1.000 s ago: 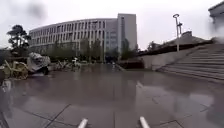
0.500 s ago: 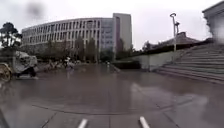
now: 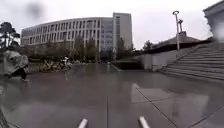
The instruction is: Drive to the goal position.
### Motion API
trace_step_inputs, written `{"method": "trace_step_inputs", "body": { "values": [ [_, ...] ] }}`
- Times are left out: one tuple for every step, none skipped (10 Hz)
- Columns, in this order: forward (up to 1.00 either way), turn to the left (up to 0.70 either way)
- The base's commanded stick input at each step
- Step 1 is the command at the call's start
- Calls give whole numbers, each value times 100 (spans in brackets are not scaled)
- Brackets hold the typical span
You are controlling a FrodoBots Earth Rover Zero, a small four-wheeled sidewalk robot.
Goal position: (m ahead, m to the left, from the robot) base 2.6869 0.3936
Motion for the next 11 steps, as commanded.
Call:
{"method": "trace_step_inputs", "body": {
  "values": [
    [100,0],
    [100,0],
    [100,0],
    [100,0],
    [100,0],
    [100,0],
    [100,0],
    [100,0],
    [100,0],
    [100,0],
    [100,0]
  ]
}}
